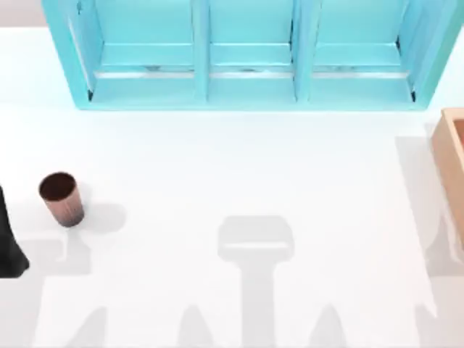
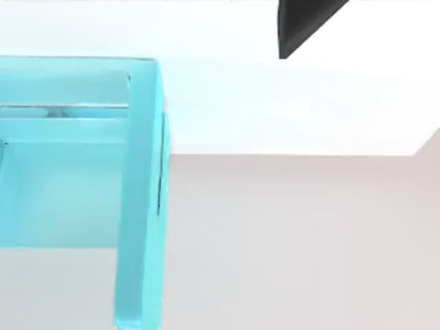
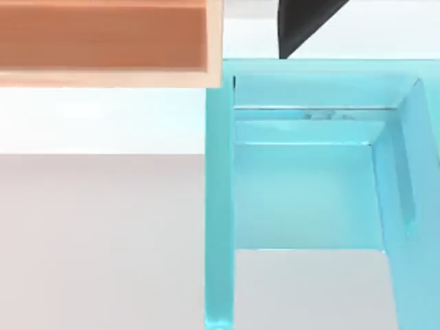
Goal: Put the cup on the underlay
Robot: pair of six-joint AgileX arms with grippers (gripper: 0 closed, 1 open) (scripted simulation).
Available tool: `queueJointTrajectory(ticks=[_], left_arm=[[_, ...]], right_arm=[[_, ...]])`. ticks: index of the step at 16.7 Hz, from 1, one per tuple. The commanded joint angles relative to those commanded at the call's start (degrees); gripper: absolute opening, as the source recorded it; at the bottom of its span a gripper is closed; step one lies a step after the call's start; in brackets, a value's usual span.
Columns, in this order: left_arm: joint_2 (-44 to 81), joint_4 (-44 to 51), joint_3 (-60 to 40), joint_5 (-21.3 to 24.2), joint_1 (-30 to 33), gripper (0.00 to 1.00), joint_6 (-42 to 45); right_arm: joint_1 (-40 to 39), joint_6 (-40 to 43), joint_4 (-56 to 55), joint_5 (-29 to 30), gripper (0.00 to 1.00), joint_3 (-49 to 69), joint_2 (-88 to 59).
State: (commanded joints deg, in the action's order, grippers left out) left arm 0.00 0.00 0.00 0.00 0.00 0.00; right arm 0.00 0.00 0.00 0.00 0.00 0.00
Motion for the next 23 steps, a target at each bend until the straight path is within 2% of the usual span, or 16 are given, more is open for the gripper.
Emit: queueJointTrajectory(ticks=[4, 8, 11, 17, 23], left_arm=[[1.73, 1.28, -1.30, 0.01, 0.31, 1.00, 1.71], [12.41, 8.87, -8.90, 0.27, 2.08, 1.00, 12.13], [26.42, 17.94, -17.60, 0.67, 3.94, 1.00, 24.29], [62.08, 40.70, -38.41, 1.69, 7.31, 1.00, 50.63], [91.10, 61.18, -61.14, 1.92, 9.12, 1.00, 70.89]], right_arm=[[0.00, 0.00, 0.00, 0.00, 1.00, 0.00, 0.00], [0.00, 0.00, 0.00, 0.00, 1.00, 0.00, 0.00], [0.00, 0.00, 0.00, 0.00, 1.00, 0.00, 0.00], [0.00, 0.00, 0.00, 0.00, 1.00, 0.00, 0.00], [0.00, 0.00, 0.00, 0.00, 1.00, 0.00, 0.00]])
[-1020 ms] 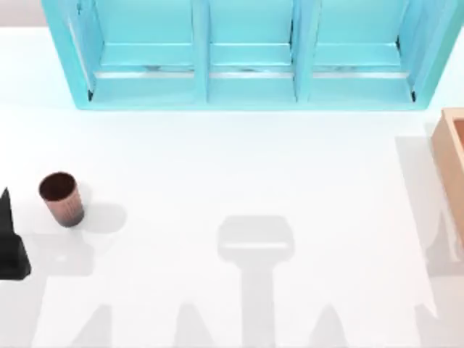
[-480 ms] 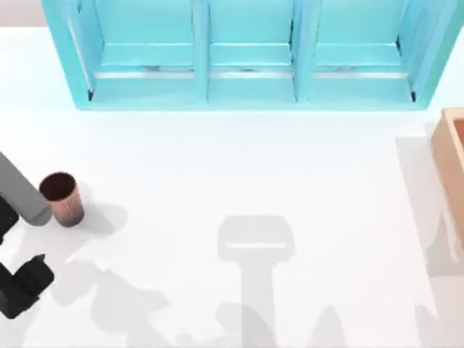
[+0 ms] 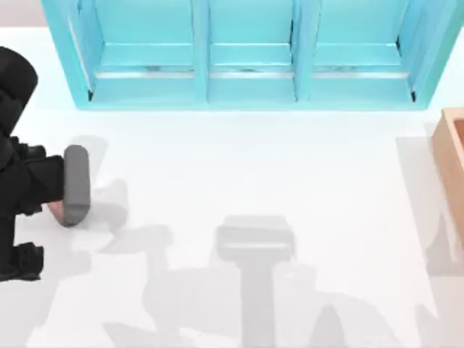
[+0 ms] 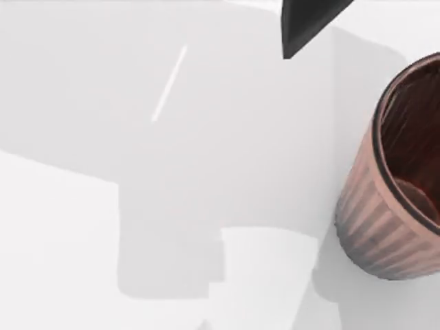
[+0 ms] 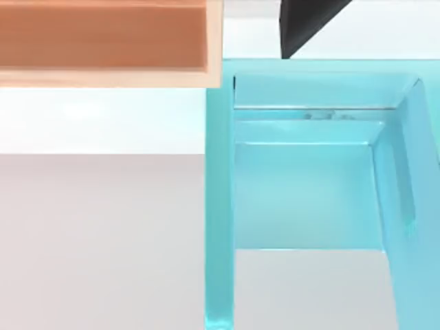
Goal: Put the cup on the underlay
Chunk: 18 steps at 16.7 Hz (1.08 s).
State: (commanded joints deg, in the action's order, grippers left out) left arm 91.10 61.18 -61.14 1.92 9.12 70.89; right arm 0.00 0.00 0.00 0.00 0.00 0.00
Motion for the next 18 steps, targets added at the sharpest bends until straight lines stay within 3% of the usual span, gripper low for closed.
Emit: queueJointTrajectory(ticks=[8, 18], left_arm=[[11.15, 12.12, -23.34, -1.78, 0.01, 1.00, 10.75], [11.65, 10.25, -22.80, -1.99, -0.06, 1.00, 11.35]], right_arm=[[0.00, 0.00, 0.00, 0.00, 1.00, 0.00, 0.00], [0.00, 0.00, 0.00, 0.00, 1.00, 0.00, 0.00]])
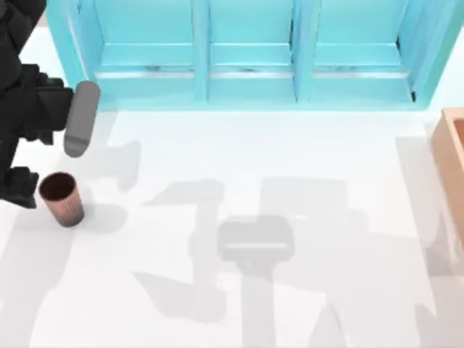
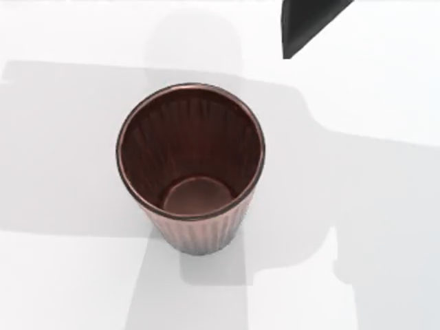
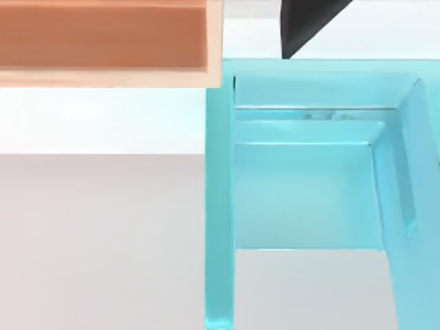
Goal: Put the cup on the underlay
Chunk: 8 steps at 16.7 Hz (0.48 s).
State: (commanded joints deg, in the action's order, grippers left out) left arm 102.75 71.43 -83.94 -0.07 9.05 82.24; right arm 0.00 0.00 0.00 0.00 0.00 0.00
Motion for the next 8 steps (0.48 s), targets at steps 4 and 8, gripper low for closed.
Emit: queueJointTrajectory(ticks=[4, 8], left_arm=[[2.35, -10.57, 7.54, 0.01, -0.10, 1.00, 0.14], [4.47, -18.99, 14.16, 0.01, -0.22, 1.00, 0.32]], right_arm=[[0.00, 0.00, 0.00, 0.00, 1.00, 0.00, 0.00], [0.00, 0.00, 0.00, 0.00, 1.00, 0.00, 0.00]])
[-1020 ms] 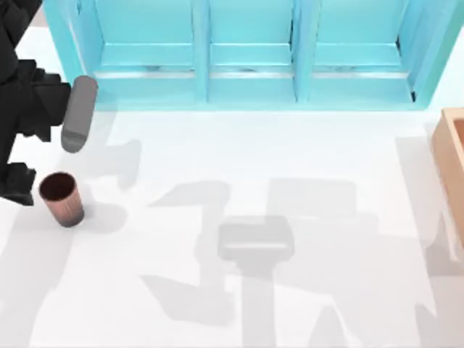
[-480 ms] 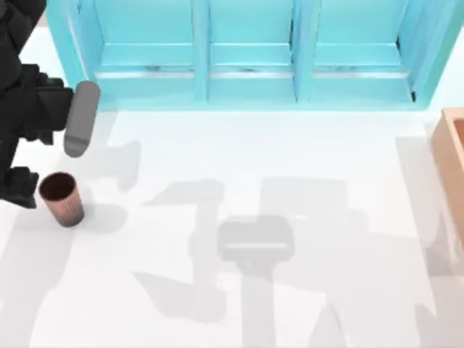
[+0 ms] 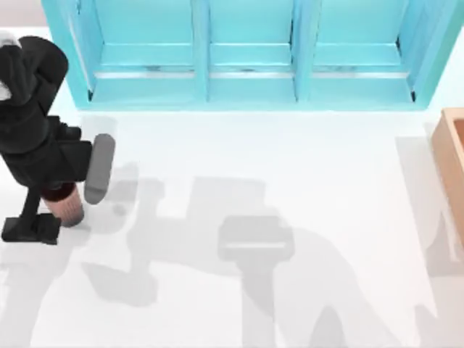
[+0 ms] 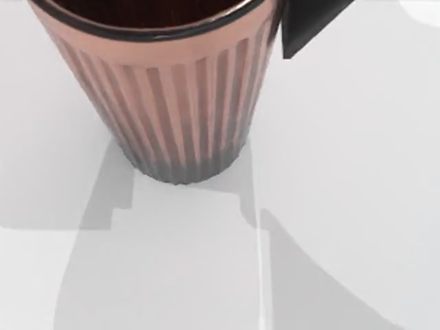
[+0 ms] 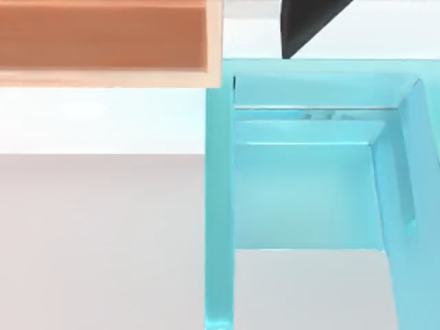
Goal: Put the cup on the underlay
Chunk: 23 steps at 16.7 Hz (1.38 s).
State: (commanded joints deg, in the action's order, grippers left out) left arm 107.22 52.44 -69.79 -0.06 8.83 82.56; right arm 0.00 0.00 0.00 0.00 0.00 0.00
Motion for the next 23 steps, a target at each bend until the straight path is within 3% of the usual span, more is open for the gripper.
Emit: queueJointTrajectory(ticks=[5, 18, 23], left_arm=[[0.21, -0.65, 0.59, 0.00, -0.01, 1.00, 0.03], [0.21, -0.65, 0.59, 0.00, -0.01, 0.02, 0.03], [0.21, -0.65, 0.59, 0.00, -0.01, 0.00, 0.03]], right_arm=[[0.00, 0.00, 0.00, 0.00, 1.00, 0.00, 0.00], [0.00, 0.00, 0.00, 0.00, 1.00, 0.00, 0.00], [0.00, 0.00, 0.00, 0.00, 1.00, 0.00, 0.00]])
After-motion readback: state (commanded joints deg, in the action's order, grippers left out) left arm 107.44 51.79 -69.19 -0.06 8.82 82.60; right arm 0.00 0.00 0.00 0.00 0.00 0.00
